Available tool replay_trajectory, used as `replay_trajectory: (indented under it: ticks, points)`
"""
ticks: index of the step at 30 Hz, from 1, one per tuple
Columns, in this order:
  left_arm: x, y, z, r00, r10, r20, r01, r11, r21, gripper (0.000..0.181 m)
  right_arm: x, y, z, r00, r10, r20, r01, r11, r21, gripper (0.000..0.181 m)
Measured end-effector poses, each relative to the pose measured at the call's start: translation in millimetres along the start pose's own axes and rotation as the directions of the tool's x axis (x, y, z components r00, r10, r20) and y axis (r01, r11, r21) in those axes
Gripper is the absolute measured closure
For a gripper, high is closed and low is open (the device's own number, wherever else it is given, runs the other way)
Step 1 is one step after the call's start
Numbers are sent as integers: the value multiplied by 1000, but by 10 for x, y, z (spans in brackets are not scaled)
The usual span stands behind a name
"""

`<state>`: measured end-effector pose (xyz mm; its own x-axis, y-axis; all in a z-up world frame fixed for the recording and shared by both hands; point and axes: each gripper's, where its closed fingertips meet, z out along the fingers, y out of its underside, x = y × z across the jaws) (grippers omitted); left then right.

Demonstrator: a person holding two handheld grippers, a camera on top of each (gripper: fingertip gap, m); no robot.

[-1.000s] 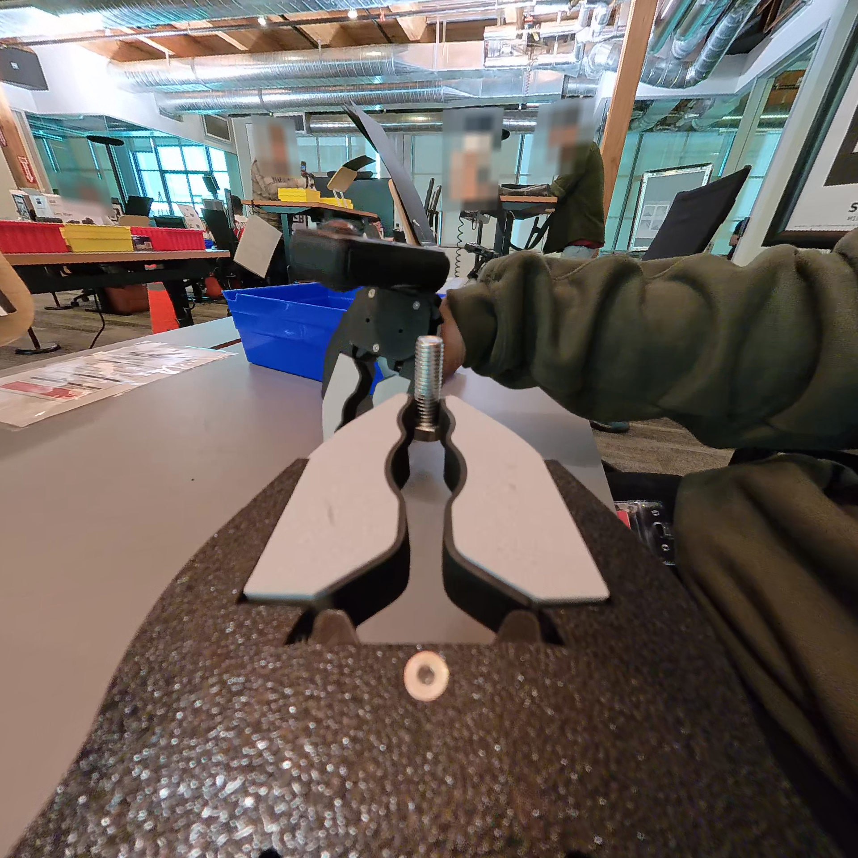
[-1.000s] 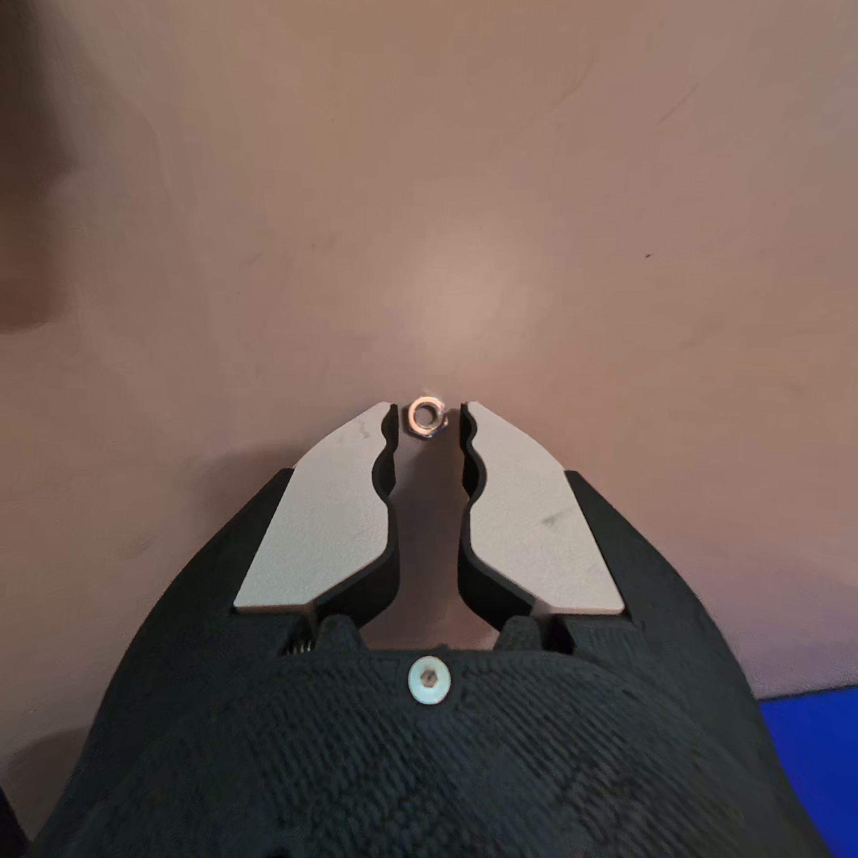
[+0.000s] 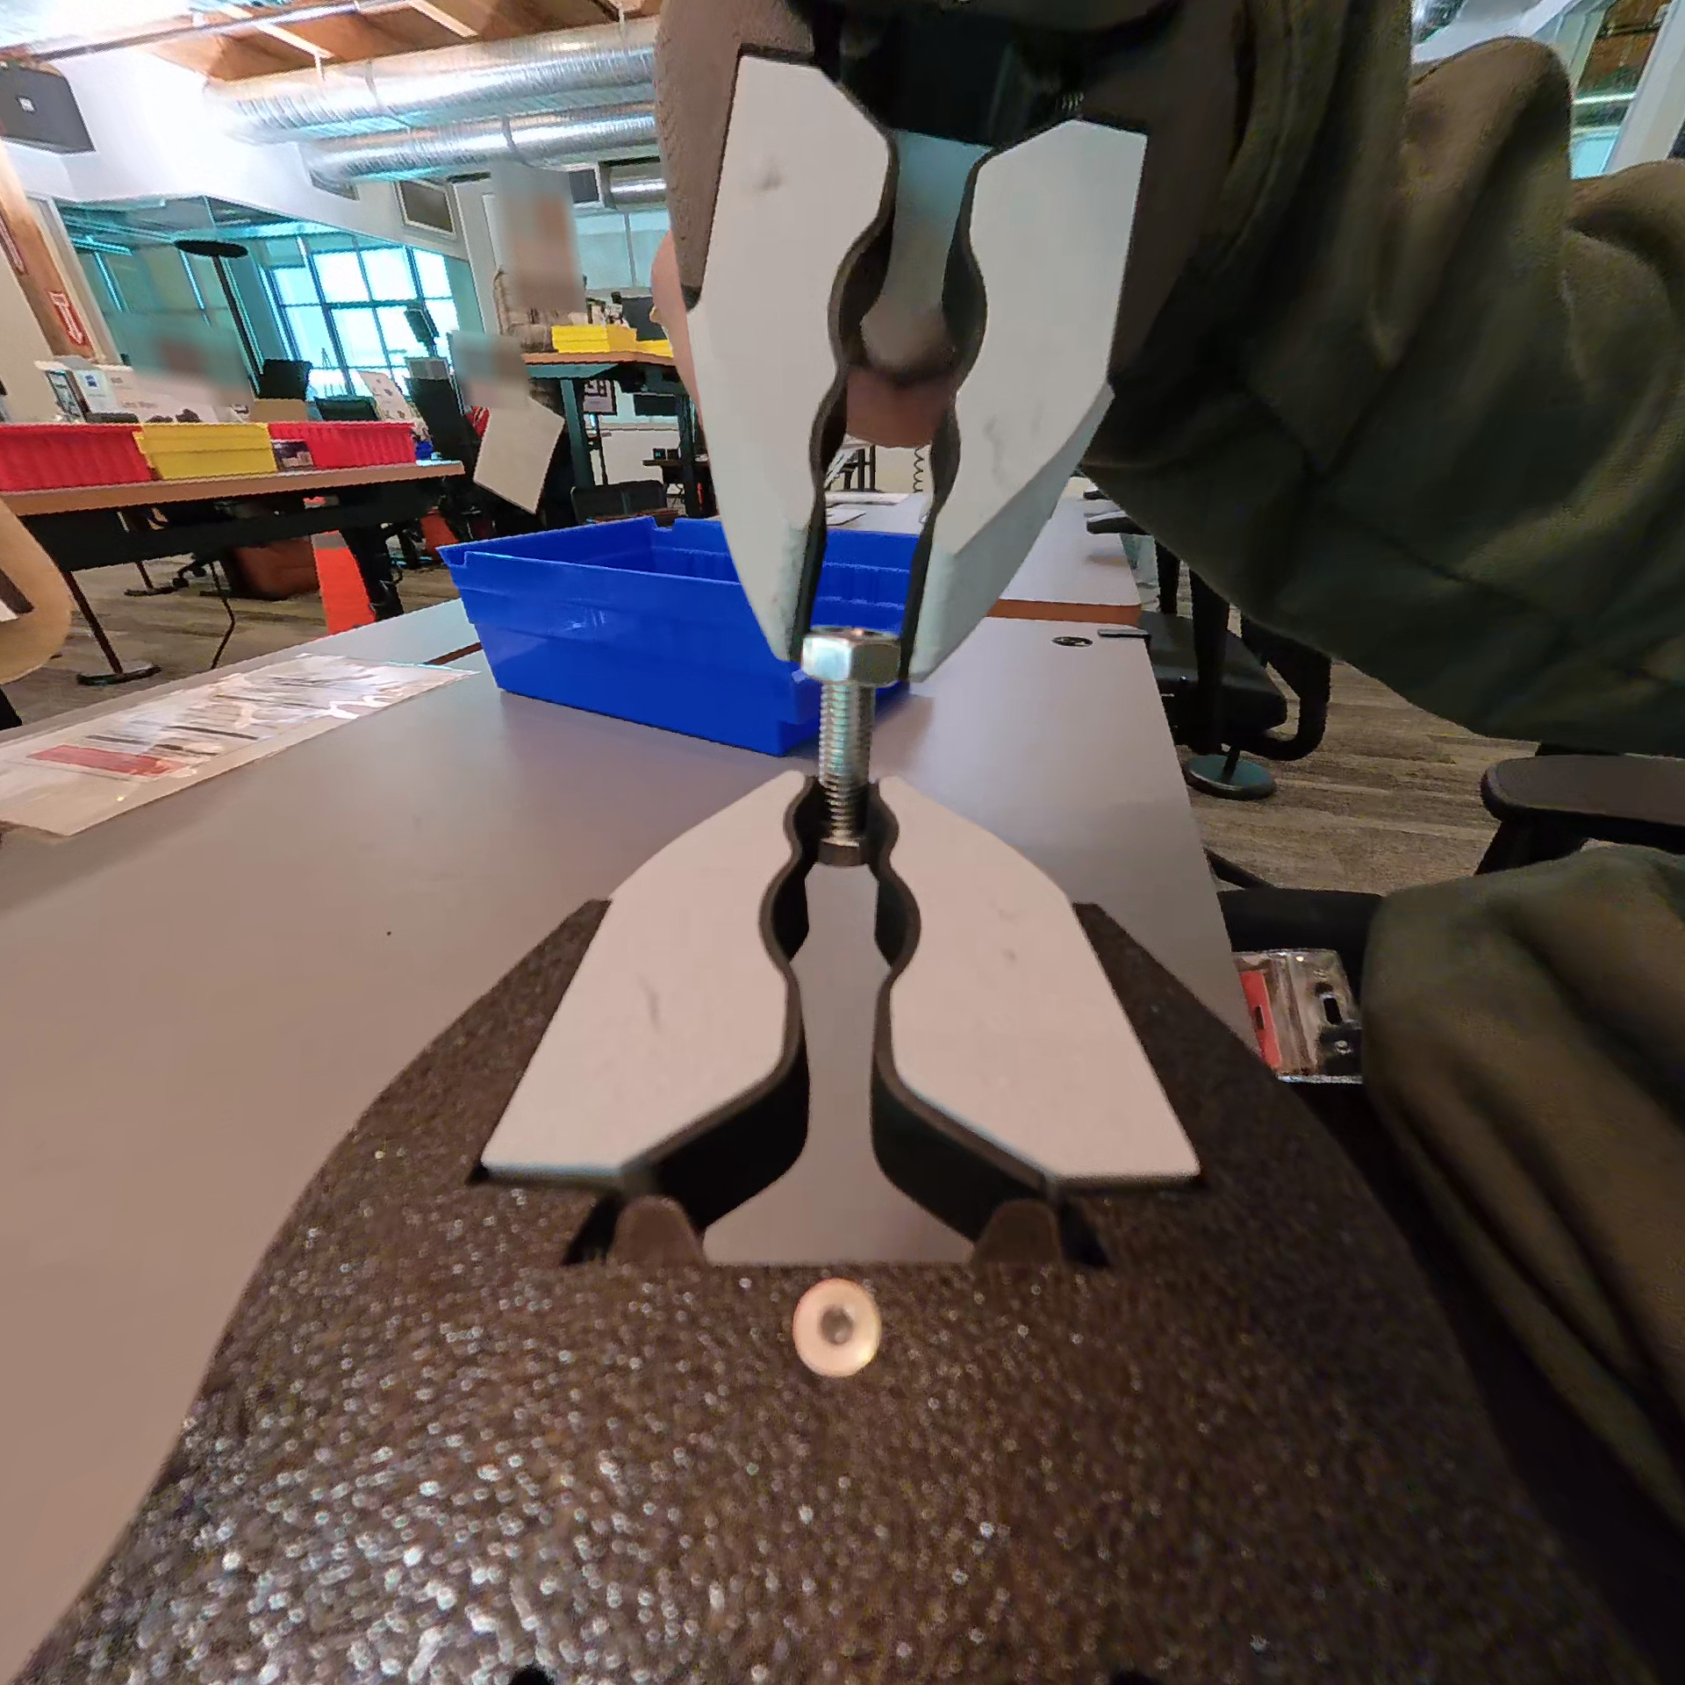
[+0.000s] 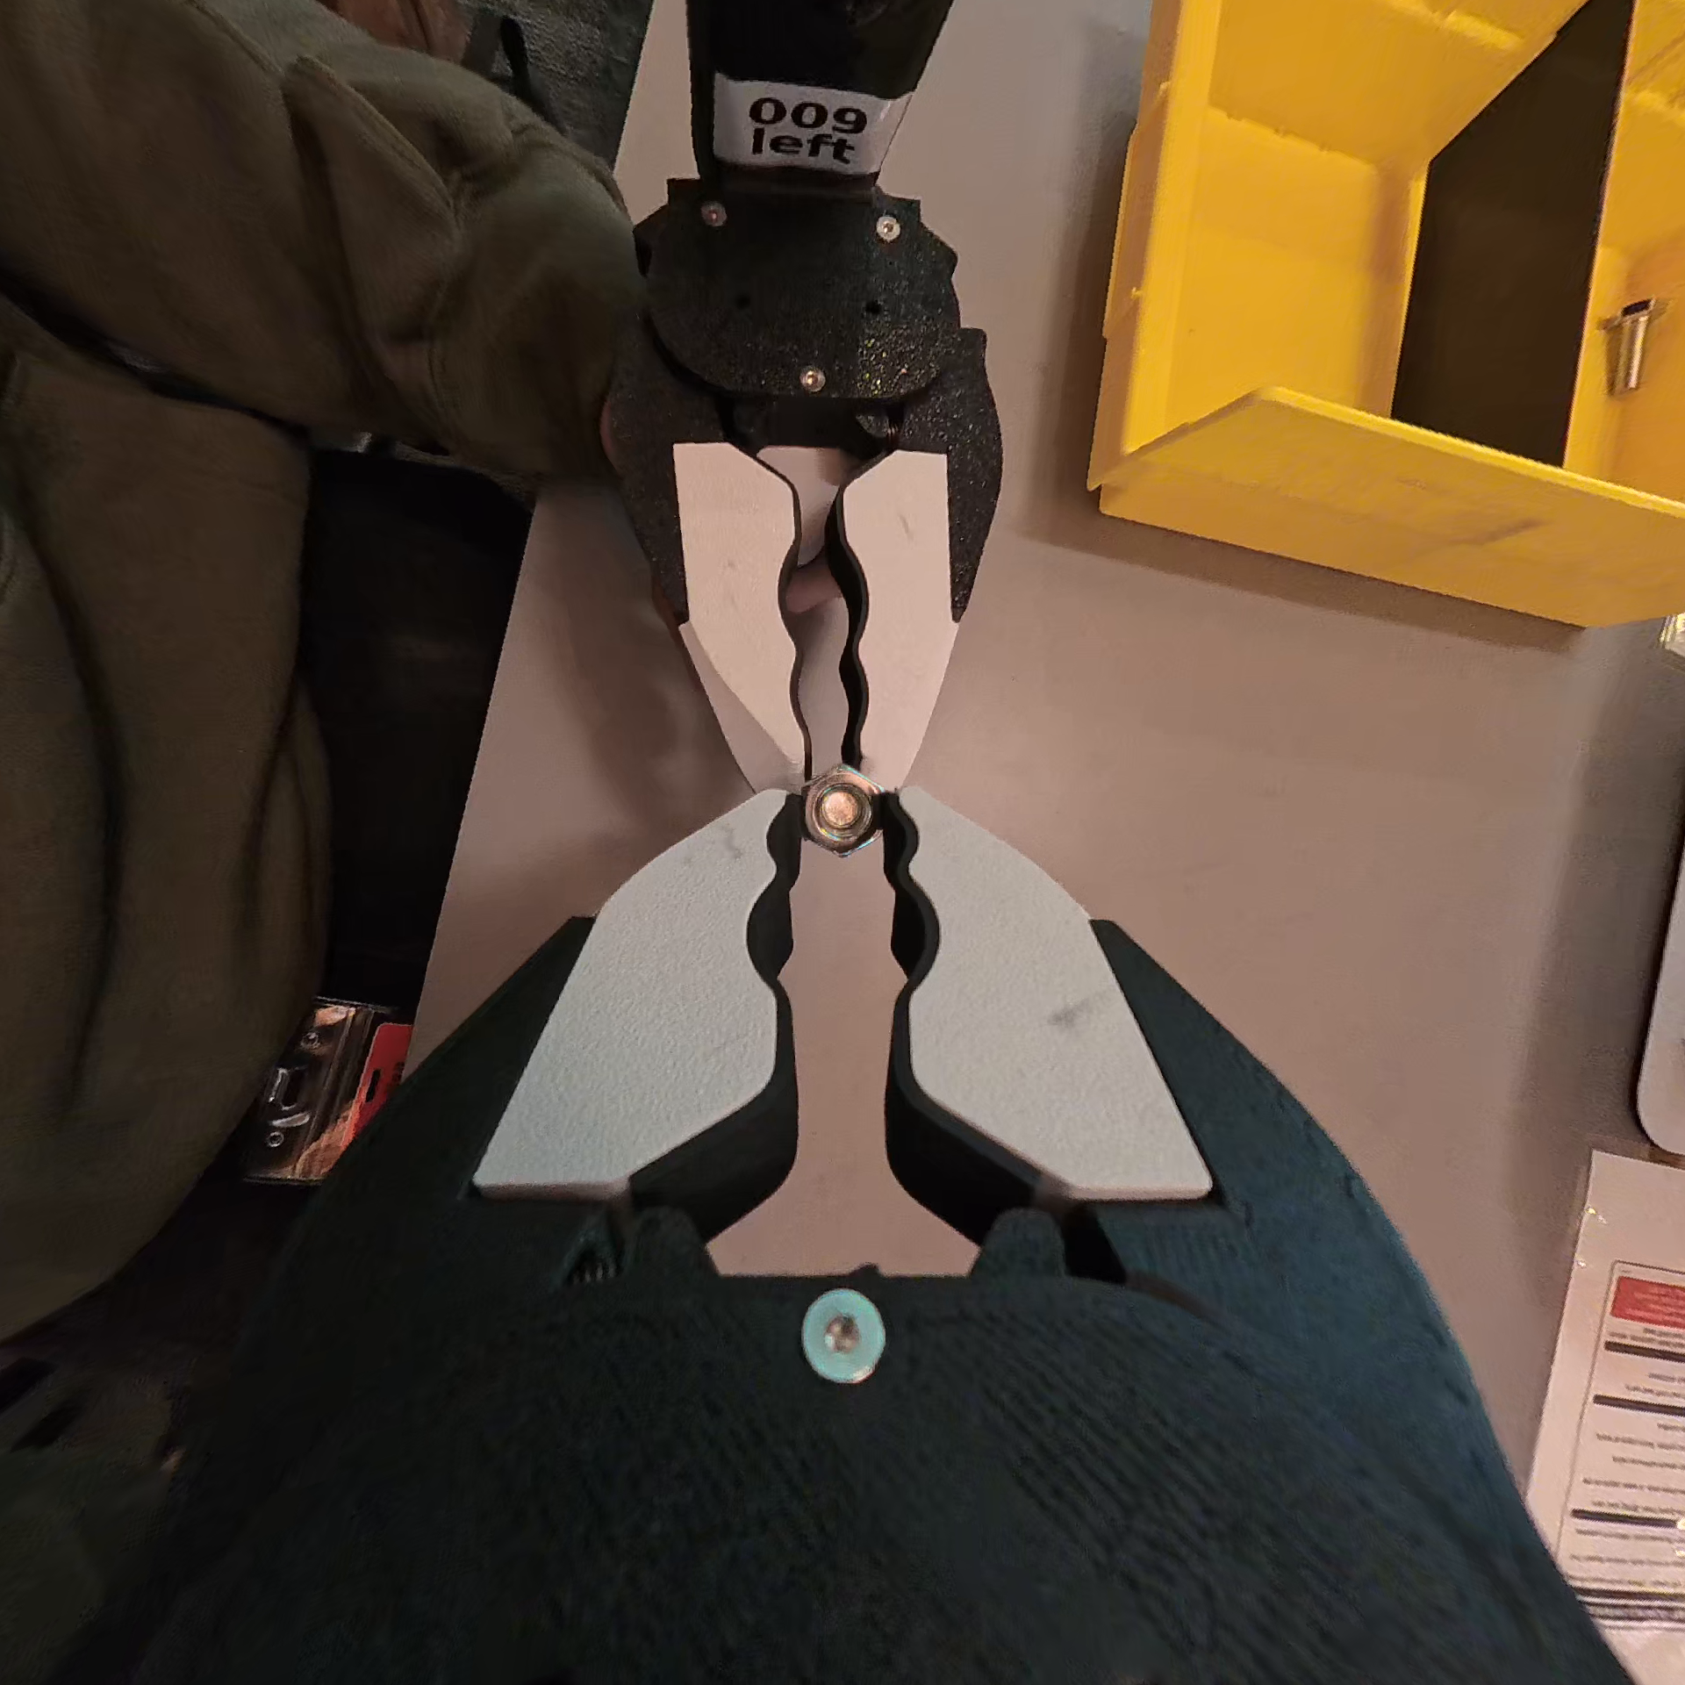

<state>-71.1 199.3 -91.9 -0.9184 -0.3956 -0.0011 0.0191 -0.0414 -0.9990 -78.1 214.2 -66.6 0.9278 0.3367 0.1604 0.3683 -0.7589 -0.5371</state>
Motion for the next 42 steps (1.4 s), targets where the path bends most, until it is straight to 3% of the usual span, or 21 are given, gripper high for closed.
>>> replay_trajectory:
  ticks: [14,21,25,28,31,35,37,42]
  points:
    - [-15,-2,-8,1000,-9,5,9,1000,4,172,25,-10,10,1000,22,0,-22,999,36,163]
    - [-26,-7,-13,1000,-14,11,13,1000,8,172,58,-35,-6,999,45,-25,-43,998,56,146]
    - [-75,-20,-30,999,-27,36,26,999,21,172,151,-126,-94,973,178,-147,-140,961,237,134]
    - [-138,-27,-47,996,-47,70,45,999,28,172,280,-112,-78,885,338,-319,-182,884,430,119]
    - [-164,-26,-58,995,-54,87,51,998,28,172,236,-75,27,806,448,-386,-192,815,547,114]
    - [-151,-16,-50,995,-47,85,45,999,19,172,236,-106,56,724,560,-403,-198,728,656,120]
    - [-140,-6,-38,996,-43,81,42,999,10,172,198,-161,82,729,584,-356,-213,689,693,123]
    - [-121,23,-5,997,-28,76,30,999,-16,172,129,-184,114,727,580,-367,-195,688,699,126]
